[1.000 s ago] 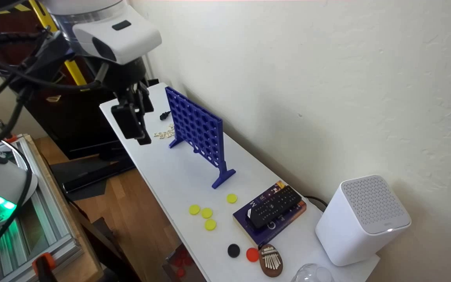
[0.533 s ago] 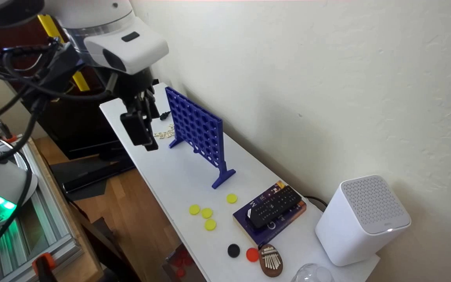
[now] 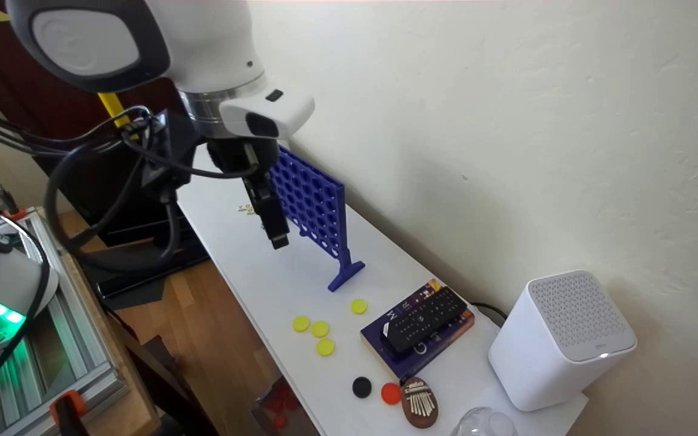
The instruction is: Put one yellow chip inside the blue gameboard.
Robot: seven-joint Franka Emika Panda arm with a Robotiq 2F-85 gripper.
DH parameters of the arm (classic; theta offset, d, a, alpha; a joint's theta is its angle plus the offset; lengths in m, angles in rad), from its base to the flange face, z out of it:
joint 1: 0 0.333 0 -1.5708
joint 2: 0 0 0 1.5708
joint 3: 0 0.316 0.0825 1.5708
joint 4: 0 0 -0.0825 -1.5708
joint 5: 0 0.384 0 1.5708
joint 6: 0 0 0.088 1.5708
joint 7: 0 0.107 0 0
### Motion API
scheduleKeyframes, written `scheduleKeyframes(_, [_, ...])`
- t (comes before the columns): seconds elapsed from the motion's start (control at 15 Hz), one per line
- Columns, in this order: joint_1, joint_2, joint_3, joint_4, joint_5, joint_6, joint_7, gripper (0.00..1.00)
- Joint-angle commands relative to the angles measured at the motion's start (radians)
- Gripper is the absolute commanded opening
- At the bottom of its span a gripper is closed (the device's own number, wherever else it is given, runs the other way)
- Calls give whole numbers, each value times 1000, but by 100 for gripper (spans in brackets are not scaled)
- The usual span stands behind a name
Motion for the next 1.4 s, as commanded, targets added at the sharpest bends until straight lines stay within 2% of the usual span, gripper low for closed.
scheduleKeyframes(0.0, [-3,158,18,89,-56,36,-55,100])
scheduleKeyframes(0.13, [-7,228,18,116,-110,85,-31,100])
scheduleKeyframes(0.2, [-13,248,27,128,-81,91,-53,100])
scheduleKeyframes(0.27, [-12,177,27,84,-76,64,-30,100])
scheduleKeyframes(0.73, [-13,197,30,94,-77,68,-28,100])
scheduleKeyframes(0.93, [-53,254,66,89,38,111,-90,100])
scheduleKeyframes(1.13, [-115,289,119,66,135,206,-176,100])
scheduleKeyframes(1.33, [-222,332,231,47,269,326,-324,100])
